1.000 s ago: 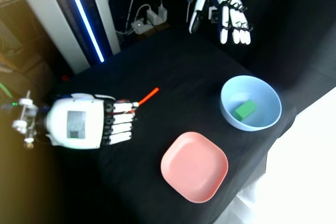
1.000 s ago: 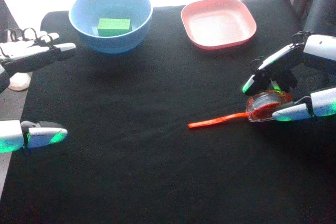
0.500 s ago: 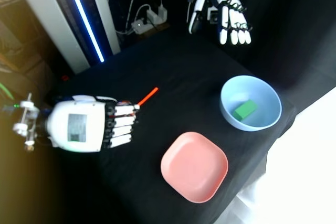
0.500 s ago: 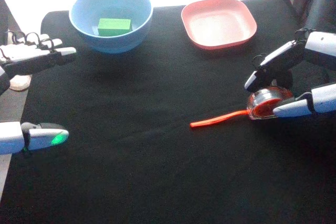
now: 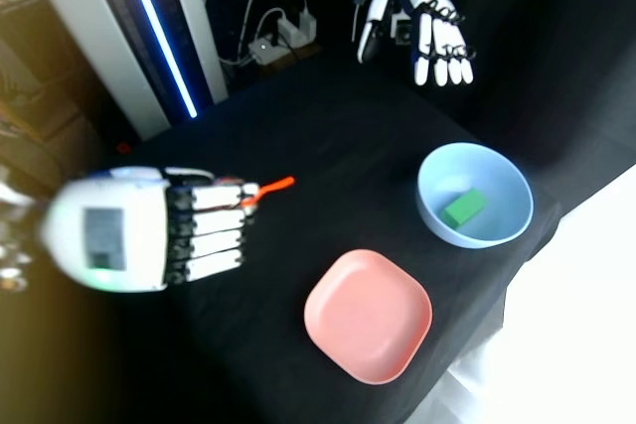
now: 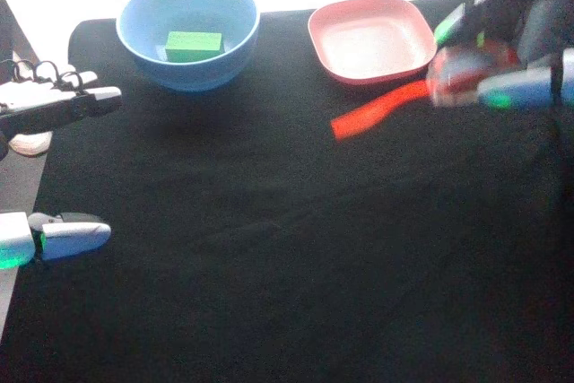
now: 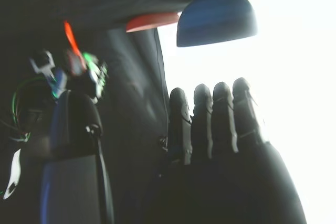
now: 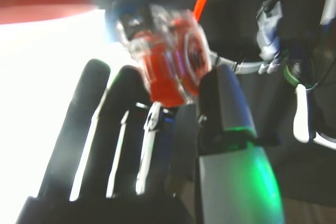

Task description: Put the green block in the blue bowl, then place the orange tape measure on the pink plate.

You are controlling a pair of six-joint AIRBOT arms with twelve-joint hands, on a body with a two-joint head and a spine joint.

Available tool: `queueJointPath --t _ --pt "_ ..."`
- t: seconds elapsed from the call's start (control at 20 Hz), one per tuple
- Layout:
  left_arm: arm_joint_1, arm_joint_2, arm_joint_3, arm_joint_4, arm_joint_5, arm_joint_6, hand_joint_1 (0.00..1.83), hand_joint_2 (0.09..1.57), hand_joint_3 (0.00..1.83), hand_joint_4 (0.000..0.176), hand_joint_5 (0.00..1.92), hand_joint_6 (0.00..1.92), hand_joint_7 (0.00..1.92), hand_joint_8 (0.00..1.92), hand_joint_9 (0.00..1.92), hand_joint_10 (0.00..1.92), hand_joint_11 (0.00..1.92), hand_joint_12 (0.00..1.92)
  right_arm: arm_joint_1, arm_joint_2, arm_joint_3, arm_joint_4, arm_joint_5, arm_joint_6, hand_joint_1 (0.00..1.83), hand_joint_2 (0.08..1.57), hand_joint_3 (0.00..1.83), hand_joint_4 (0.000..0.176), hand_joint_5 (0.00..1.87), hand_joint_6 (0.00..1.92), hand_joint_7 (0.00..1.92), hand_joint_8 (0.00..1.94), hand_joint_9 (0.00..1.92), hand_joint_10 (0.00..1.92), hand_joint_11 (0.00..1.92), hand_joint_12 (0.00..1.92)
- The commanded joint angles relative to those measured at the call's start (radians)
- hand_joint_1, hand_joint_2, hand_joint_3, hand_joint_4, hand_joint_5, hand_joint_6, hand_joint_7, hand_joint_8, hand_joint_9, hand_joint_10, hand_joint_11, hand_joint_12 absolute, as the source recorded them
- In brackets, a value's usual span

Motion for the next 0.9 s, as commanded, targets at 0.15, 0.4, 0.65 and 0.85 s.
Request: queueJointPath --t 0.15,0.4,0.65,0.85 --pt "-0.001 -0.003 0.003 -0.014 -0.132 -0.008 0.94 0.95 0.0 0.004 0.41 0.01 0.22 0.0 0.08 0.0 0.0 0.02 0.144 -0.043 0.081 0.054 0.03 -0.053 1.37 1.08 0.0 0.0 1.13 0.62 1.0 1.05 0.91 1.17 0.71 1.38" --pt "-0.001 -0.006 0.006 -0.014 -0.127 -0.009 0.98 0.94 0.0 0.0 0.42 0.0 0.22 0.0 0.07 0.0 0.0 0.0 0.254 -0.204 0.242 -0.009 -0.154 -0.055 1.41 1.01 0.0 0.0 1.16 0.72 1.23 0.54 1.15 0.73 0.98 0.9" --pt "-0.004 -0.01 0.013 -0.005 -0.124 -0.015 0.93 0.95 0.0 0.01 0.43 0.01 0.22 0.0 0.06 0.0 0.01 0.01 0.284 -0.337 0.388 -0.069 -0.335 -0.045 1.32 0.98 0.0 0.0 1.36 0.18 1.38 0.38 1.27 0.69 1.04 1.09" --pt "-0.006 -0.009 0.016 0.003 -0.121 -0.021 0.89 0.96 0.0 0.019 0.43 0.0 0.2 0.0 0.06 0.0 0.0 0.0 0.284 -0.424 0.483 -0.185 -0.422 0.044 1.41 1.02 0.0 0.0 1.08 0.76 1.41 0.01 1.17 0.94 1.12 0.99"
